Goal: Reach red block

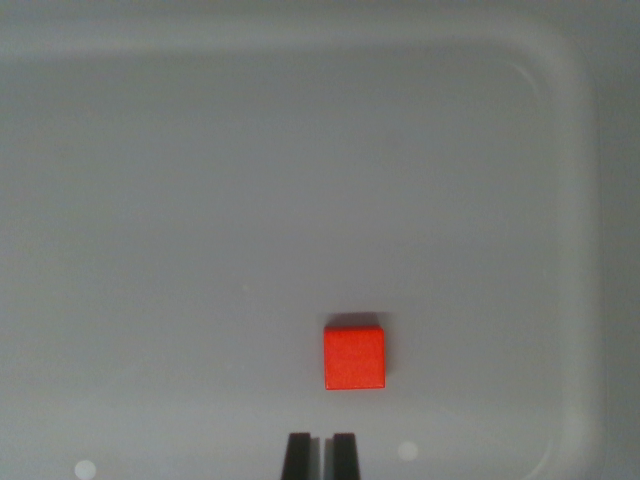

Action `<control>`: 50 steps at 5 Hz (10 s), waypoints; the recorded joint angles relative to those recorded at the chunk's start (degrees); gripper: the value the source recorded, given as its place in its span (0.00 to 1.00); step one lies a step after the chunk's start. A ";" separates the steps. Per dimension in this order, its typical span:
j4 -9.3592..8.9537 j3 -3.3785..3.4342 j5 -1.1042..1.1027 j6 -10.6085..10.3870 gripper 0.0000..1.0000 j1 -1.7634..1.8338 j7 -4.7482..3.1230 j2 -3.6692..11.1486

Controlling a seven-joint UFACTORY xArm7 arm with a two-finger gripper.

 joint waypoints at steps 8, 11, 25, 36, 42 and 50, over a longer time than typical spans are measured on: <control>-4.07 -0.31 0.00 -4.90 0.00 -0.20 -0.49 1.01; -7.35 -0.55 0.00 -8.85 0.00 -0.37 -0.88 1.82; -22.17 -1.67 -0.01 -26.70 0.00 -1.11 -2.66 5.48; -32.47 -2.44 -0.01 -39.10 0.00 -1.62 -3.90 8.03; -37.10 -2.79 -0.01 -44.68 0.00 -1.85 -4.46 9.17; -39.96 -3.00 -0.01 -48.11 0.00 -1.99 -4.80 9.88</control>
